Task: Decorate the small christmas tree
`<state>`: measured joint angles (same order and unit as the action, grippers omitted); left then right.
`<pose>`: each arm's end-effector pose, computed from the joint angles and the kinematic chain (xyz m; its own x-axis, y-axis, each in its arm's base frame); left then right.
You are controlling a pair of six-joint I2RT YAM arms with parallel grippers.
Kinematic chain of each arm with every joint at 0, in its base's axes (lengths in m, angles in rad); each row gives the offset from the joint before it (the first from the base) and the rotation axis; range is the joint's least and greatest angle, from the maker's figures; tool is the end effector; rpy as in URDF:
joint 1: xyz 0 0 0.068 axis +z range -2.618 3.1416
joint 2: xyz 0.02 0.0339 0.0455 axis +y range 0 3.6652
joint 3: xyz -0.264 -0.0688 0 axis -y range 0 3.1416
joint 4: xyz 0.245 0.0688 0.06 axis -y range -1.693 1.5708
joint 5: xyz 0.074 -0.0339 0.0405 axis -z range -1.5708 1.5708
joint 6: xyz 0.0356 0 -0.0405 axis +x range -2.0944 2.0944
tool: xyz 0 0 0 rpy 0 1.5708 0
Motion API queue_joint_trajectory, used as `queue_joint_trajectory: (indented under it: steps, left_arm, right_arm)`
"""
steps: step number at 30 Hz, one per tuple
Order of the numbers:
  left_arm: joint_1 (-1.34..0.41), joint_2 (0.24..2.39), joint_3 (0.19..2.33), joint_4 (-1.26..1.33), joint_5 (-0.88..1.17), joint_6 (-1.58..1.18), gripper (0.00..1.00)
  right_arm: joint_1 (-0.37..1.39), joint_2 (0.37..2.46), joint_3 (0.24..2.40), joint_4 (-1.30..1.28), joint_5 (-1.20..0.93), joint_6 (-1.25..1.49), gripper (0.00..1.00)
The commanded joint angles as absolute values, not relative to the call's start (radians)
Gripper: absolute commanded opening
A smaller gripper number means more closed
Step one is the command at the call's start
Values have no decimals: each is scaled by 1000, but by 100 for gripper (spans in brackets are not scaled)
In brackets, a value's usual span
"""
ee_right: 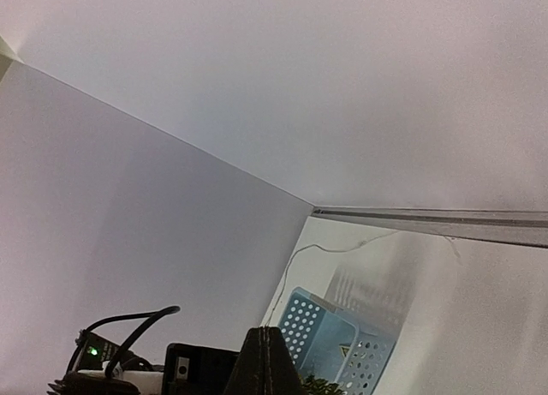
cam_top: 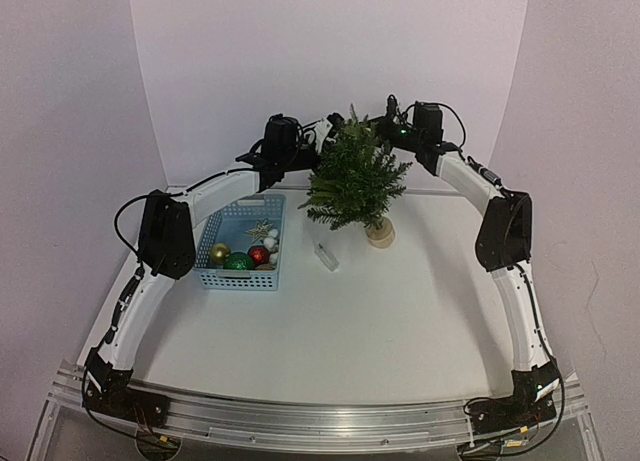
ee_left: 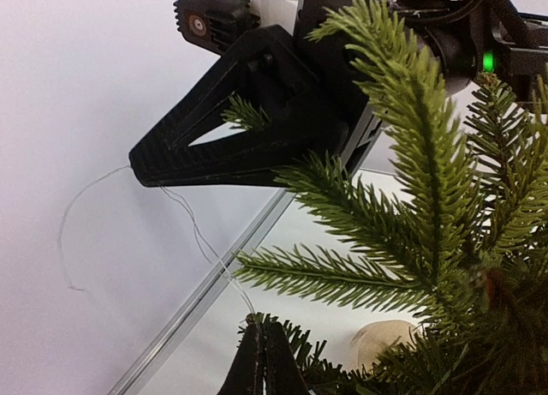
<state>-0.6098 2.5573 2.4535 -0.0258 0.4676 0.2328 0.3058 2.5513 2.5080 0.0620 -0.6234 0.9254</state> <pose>0.4786 -0.3539 0.2797 0.0994 0.1818 -0.9783 0.8784 0.4459 0.1721 0.5560 0.1973 0.3117 -0.6292 0.4815 -0.6101 -0.4961 0.3555 0.7922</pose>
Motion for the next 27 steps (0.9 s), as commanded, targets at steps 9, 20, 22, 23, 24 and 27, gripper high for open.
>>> queue_joint_trajectory:
  steps: [9, 20, 22, 23, 24, 27]
  left_arm:
    - [-620, 2461, 2505, -8, 453, 237, 0]
    - [-620, 2449, 2527, 32, 422, 252, 54]
    - [-620, 2443, 2530, 33, 433, 255, 58]
    - [-620, 2440, 2530, 31, 442, 256, 60]
    - [-620, 2438, 2530, 28, 456, 258, 61]
    - [-620, 2426, 2532, 4, 510, 252, 64]
  right_arm:
    - [233, 2404, 2350, 87, -526, 937, 0]
    - [175, 2313, 2184, 95, -460, 941, 0]
    - [168, 2300, 2166, 96, -461, 934, 0]
    - [165, 2297, 2163, 97, -463, 930, 0]
    - [165, 2296, 2164, 95, -466, 927, 0]
    - [165, 2289, 2163, 95, -473, 922, 0]
